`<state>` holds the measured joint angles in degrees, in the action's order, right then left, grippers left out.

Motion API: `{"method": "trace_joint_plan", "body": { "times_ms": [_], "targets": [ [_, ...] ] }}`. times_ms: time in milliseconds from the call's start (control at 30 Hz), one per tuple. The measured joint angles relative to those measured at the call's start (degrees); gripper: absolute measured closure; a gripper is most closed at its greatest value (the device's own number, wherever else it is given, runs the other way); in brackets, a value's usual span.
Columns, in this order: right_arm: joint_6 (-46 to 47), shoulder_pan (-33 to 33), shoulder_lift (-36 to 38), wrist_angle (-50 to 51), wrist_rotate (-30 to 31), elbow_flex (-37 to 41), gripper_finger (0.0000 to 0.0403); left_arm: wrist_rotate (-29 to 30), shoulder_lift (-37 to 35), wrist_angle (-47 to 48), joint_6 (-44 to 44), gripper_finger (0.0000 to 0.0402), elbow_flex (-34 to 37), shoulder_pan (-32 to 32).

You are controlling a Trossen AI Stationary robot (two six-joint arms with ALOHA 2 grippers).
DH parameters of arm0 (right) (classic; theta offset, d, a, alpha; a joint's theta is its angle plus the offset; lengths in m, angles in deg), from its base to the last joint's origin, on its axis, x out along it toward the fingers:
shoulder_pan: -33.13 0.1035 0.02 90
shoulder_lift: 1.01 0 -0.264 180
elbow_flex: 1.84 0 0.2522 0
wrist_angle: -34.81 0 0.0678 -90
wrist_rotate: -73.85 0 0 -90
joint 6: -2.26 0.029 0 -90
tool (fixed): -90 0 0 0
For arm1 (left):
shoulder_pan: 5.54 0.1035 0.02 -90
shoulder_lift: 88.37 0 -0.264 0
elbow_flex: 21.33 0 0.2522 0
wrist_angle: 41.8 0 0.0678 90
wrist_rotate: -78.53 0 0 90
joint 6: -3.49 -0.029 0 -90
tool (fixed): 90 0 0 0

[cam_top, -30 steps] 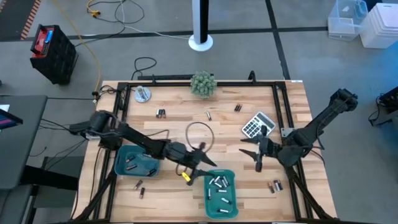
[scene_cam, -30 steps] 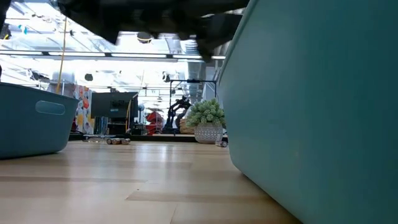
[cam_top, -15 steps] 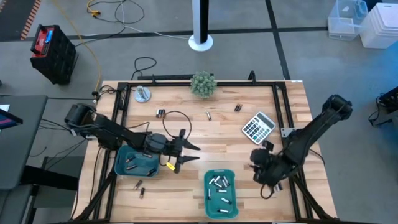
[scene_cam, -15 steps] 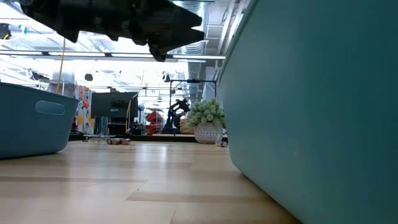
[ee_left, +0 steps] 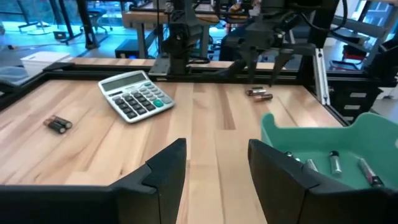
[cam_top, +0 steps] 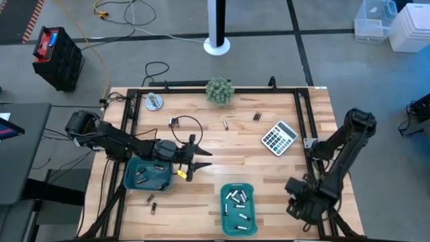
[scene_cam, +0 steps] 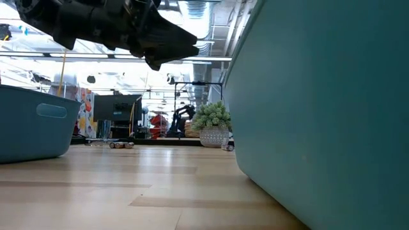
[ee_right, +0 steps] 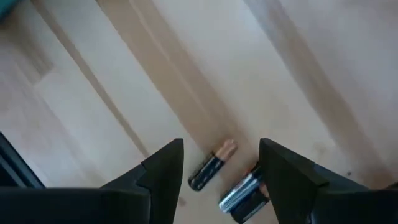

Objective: Sort batteries
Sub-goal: Put the black battery into the blue bin

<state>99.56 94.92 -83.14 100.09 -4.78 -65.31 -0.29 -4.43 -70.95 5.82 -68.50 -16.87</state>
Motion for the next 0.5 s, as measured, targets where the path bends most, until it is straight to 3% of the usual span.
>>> {"method": "trace_joint_plan", "body": {
  "times_ms": [200,500],
  "targets": [
    [5.0,4.2,-4.7,-2.0,0.0,0.0,0.0176,0.0,0.0,0.0,-0.6,0.0235,0.0,0.6],
    [6.2,4.9,-9.7,-6.0,0.0,0.0,0.0176,0.0,0.0,0.1,-0.6,0.0235,0.0,0.9]
  ]
}}
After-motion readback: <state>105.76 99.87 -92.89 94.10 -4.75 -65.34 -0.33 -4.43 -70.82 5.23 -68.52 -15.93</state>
